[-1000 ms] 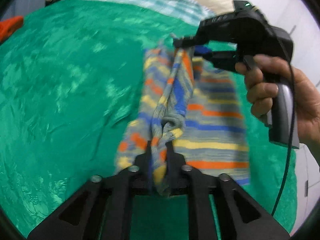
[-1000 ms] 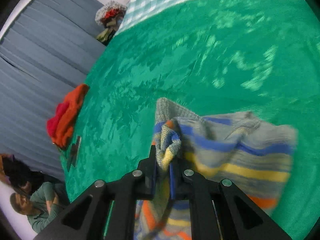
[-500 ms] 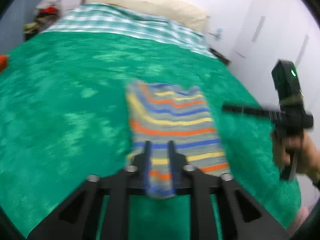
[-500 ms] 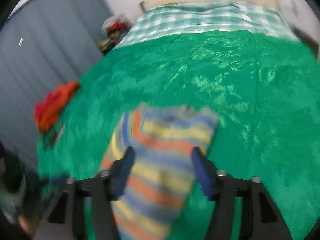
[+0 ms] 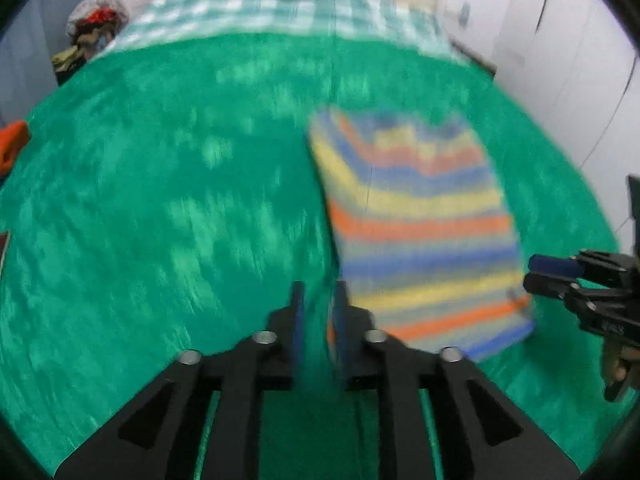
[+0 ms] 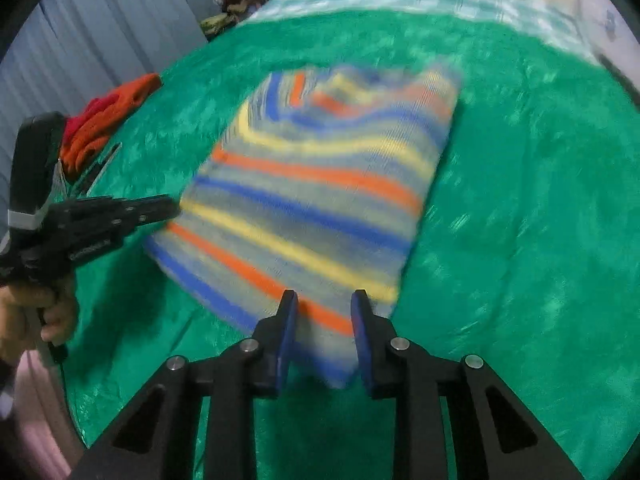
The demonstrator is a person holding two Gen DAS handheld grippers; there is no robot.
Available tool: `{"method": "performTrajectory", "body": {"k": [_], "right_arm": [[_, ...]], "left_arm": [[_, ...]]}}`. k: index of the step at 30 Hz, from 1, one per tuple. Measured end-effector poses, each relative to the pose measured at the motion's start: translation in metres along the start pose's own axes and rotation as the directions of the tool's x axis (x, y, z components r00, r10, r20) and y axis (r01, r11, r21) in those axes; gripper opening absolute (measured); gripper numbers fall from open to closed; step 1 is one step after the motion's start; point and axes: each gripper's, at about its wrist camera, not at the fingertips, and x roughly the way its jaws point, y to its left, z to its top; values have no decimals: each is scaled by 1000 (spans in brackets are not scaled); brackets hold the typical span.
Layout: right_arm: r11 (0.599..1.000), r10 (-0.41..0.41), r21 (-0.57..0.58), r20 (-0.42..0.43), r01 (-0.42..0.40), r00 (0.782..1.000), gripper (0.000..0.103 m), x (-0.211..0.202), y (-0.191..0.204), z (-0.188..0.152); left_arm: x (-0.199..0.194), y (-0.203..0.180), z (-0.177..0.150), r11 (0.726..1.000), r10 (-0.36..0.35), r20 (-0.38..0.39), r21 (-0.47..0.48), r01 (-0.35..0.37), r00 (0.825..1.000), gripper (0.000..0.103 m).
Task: Fold small clothes
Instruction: 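Fold the sweater over onto itself with both grippers and release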
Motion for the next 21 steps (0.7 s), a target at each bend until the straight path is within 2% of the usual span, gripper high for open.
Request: {"method": "performTrajectory", "body": {"k": [2, 5, 8, 10, 11, 12, 14, 17, 18, 20, 21], "right_arm": [[1000, -25, -1, 49, 25, 998, 27, -14, -12, 18], [999, -47, -7, 83, 48, 995, 27, -19, -28, 51], [999, -21, -31, 85, 23, 996, 27, 1, -33, 86], [1000, -15, -25, 61, 17, 998, 27, 30, -37, 105], [999, -44, -28, 49, 46, 998, 27, 41, -39, 111], [993, -115, -31, 15, 115, 993, 34, 60, -48, 115], [991, -132, 17, -15, 132, 991, 37, 78, -63, 121], [987, -136, 88, 26, 133, 990, 36, 70, -68, 120], [984, -154, 100, 43, 149, 987, 36, 59, -65, 117], [981, -173, 102, 77, 164, 982, 36, 37, -57, 109], [983, -170, 85, 93, 163, 981, 36, 21, -49, 102]], "left_arm": [[4, -2, 26, 998, -57, 16, -1, 57, 998, 24], [40, -17, 54, 989, -142, -26, 35, 143, 990, 24], [86, -37, 73, 989, -90, -54, 116, 96, 994, 24], [118, -35, 83, 994, 12, -78, 106, -4, 997, 13], [135, -26, 87, 995, 69, -89, 79, -62, 994, 9], [142, -21, 89, 995, 92, -86, 57, -87, 992, 10], [140, -10, 90, 994, 109, -80, 22, -108, 991, 10], [118, 3, 86, 996, 81, -82, -22, -83, 993, 10], [103, 6, 80, 997, 74, -71, -27, -76, 995, 13], [71, 11, 62, 998, 39, -53, -45, -42, 998, 29], [54, 9, 49, 999, 14, -47, -49, -16, 999, 46]]}}
